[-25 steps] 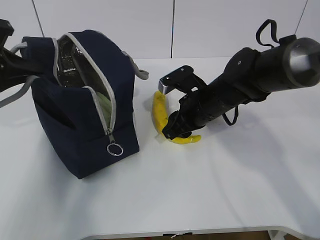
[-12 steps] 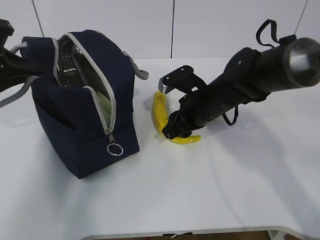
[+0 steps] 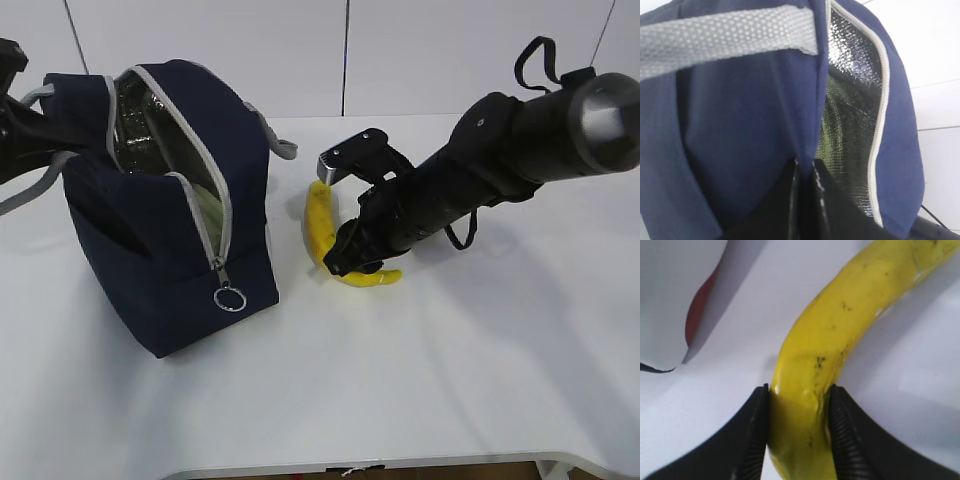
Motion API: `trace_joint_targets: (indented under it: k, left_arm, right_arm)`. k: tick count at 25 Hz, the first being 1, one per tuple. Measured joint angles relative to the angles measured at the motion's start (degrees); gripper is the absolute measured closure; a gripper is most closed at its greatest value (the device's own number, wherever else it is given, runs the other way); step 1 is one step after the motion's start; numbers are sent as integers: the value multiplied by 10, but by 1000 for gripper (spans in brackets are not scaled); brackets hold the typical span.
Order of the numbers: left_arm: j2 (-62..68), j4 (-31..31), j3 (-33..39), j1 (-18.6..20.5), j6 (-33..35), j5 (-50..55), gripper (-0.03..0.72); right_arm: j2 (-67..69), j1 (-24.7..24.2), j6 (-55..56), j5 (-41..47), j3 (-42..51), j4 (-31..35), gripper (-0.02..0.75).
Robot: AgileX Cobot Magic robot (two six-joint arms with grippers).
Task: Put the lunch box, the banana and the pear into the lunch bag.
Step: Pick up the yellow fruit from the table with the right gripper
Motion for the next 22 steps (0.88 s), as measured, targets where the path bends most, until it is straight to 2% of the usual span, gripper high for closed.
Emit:
trace_joint_targets:
  k: [14, 22]
  left_arm:
    - [0, 0, 0, 0, 0, 0, 701]
    - [0, -2, 0, 0, 0, 0, 701]
  right_arm:
    - [-49, 0, 2, 0, 0, -33, 441]
    - [-108, -2, 3, -55, 0, -37, 441]
